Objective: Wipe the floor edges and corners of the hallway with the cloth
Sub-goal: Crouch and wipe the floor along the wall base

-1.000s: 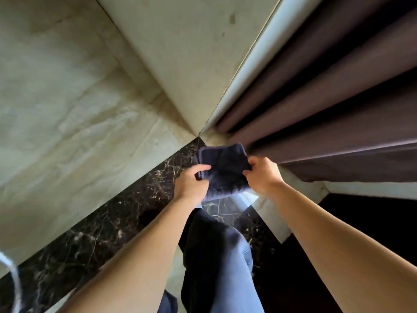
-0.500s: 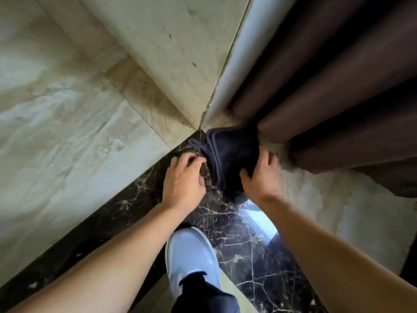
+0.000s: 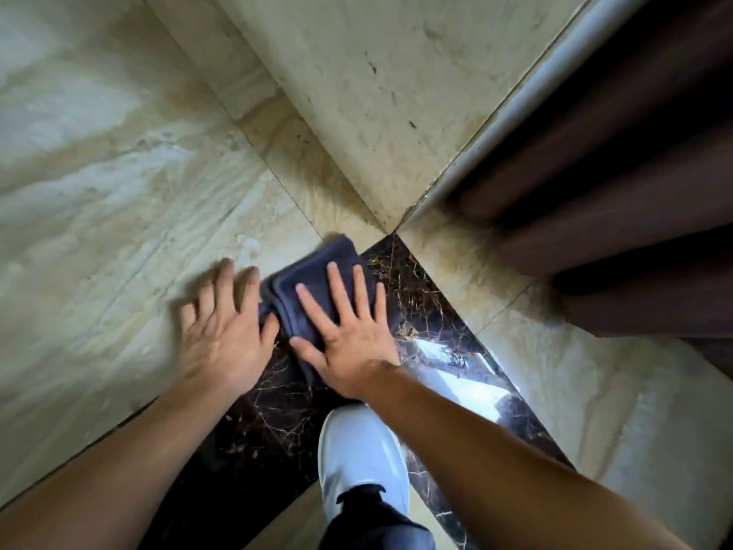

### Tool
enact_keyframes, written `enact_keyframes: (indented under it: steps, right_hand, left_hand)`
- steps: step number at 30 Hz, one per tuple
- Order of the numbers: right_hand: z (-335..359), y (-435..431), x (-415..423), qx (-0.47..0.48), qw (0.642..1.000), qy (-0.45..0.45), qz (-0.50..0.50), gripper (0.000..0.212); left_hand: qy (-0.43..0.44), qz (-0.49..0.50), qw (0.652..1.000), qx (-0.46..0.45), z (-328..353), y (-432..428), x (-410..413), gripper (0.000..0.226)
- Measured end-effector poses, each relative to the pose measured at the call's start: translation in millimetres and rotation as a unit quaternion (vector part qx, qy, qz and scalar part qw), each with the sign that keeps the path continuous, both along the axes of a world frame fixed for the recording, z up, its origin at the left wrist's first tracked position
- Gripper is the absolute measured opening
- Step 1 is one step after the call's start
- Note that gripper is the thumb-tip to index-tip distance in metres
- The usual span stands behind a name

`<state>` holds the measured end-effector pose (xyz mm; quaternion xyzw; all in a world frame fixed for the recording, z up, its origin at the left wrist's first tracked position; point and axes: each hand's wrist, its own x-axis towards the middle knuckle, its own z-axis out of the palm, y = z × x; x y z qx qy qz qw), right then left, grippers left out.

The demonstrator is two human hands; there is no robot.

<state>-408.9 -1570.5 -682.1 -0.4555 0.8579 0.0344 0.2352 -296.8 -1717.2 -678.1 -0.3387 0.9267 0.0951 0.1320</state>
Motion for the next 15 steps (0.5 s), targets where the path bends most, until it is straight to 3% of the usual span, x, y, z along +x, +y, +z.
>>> enact_keyframes:
  steps: [2,4,5,7,9,11,13,15]
  right_hand:
    - [0.1,5.6,-10.0,-0.031,0.995,0.009,0.097,0.067]
    - [-5.6,32.6,-45.6,-0.038,0.991,0.046,0.118,0.062]
    - [-7.8,52.8,-66.5,-0.026,0.995,0.075,0.061,0.062]
    - [-5.9,92.7,-106.8,0.002,0.978,0.121,-0.172,0.063]
    - [-2.2,110.8,-129.3,0.043,0.919,0.096,-0.38,0.063]
    - [-2.1,98.3,-128.4,0.056,0.876,0.06,-0.476,0.064]
    - [-2.0,68.7,-105.0,0.04,0.886,0.054,-0.459,0.068]
    - [-2.0,37.1,-60.8,0.016,0.947,0.028,-0.319,0.068]
  left_hand:
    - [-0.005,-0.011,1.0,0.007,-3.4,0.3,4.3,0.071]
    - [-0.021,-0.018,1.0,0.012,0.5,-2.2,4.1,0.071]
    - [-0.035,-0.025,0.999,0.02,3.6,-4.5,3.0,0.072]
    - [-0.057,-0.034,0.997,0.034,10.5,-8.4,-0.2,0.074]
    - [-0.075,-0.034,0.996,0.045,13.0,-8.9,-3.6,0.073]
    - [-0.065,-0.023,0.997,0.041,10.7,-6.9,-3.1,0.072]
    - [-0.038,-0.015,0.999,0.024,4.1,-4.5,-0.1,0.072]
    - [-0.023,-0.007,1.0,0.017,-0.7,-3.1,1.7,0.071]
